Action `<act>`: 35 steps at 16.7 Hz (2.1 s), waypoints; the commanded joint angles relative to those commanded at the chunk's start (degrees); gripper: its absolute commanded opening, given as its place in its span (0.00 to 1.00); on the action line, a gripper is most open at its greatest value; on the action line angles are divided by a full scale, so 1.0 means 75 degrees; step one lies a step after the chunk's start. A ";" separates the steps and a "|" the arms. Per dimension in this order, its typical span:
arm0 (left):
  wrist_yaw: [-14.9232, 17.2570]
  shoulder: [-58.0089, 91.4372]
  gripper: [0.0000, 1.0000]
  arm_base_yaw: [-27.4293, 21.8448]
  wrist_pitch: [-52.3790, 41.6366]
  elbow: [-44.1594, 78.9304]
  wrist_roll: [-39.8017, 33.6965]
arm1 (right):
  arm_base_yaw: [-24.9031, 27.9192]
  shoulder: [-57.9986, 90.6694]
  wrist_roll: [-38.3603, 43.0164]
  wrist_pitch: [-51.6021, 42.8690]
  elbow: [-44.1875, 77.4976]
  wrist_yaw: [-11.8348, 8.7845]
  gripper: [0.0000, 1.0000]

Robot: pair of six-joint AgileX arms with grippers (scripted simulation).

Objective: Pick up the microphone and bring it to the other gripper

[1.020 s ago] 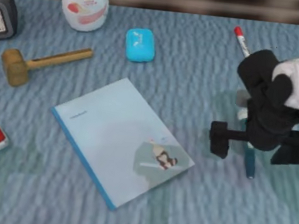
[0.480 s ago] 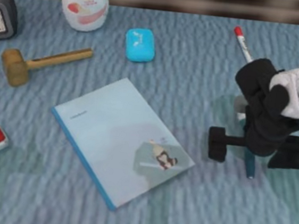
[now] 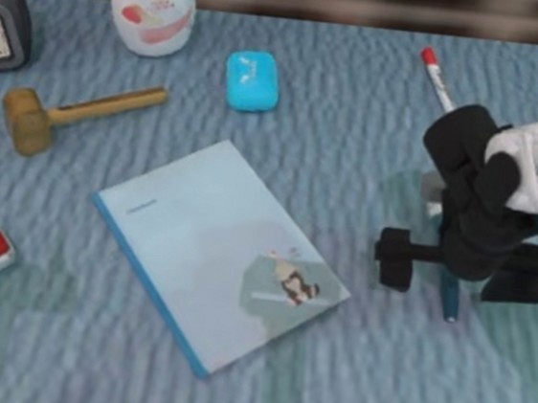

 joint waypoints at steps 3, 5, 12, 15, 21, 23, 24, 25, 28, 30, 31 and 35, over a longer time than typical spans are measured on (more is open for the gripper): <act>0.0000 0.0000 1.00 0.0000 0.0000 0.0000 0.0000 | 0.0000 0.0000 0.0000 0.0000 0.0000 0.0000 0.10; 0.0000 0.0000 1.00 0.0000 0.0000 0.0000 0.0000 | 0.0000 0.0000 0.0000 0.0000 0.0000 0.0000 0.00; 0.0000 0.0000 1.00 0.0000 0.0000 0.0000 0.0000 | 0.0000 0.0000 0.0000 0.0000 0.0000 0.0000 0.00; 0.0000 0.0000 1.00 0.0000 0.0000 0.0000 0.0000 | 0.0028 -0.0510 -0.0117 -0.0170 0.0169 0.0142 0.00; 0.0000 0.0000 1.00 0.0000 0.0000 0.0000 0.0000 | 0.0062 -0.0905 -0.0705 0.1891 -0.0282 -0.0487 0.00; 0.0000 0.0000 1.00 0.0000 0.0000 0.0000 0.0000 | 0.0063 -0.1126 -0.1014 0.3039 -0.0590 -0.0823 0.00; 0.0000 0.0000 1.00 0.0000 0.0000 0.0000 0.0000 | 0.0062 -0.1248 -0.1182 0.3675 -0.0770 -0.1007 0.00; 0.0000 0.0000 1.00 0.0000 0.0000 0.0000 0.0000 | 0.0060 -0.1379 -0.1356 0.4347 -0.0963 -0.1196 0.00; 0.0000 0.0000 1.00 0.0000 0.0000 0.0000 0.0000 | 0.0051 -0.1830 -0.1898 0.6468 -0.1584 -0.1774 0.00; 0.0000 0.0000 1.00 0.0000 0.0000 0.0000 0.0000 | 0.0038 -0.2185 -0.2259 0.7838 -0.1985 -0.2151 0.00; 0.0000 0.0000 1.00 0.0000 0.0000 0.0000 0.0000 | 0.0030 -0.2371 -0.2430 0.8468 -0.2167 -0.2328 0.00; 0.0000 0.0000 1.00 0.0000 0.0000 0.0000 0.0000 | 0.0000 -0.3079 -0.3011 1.0317 -0.2707 -0.2893 0.00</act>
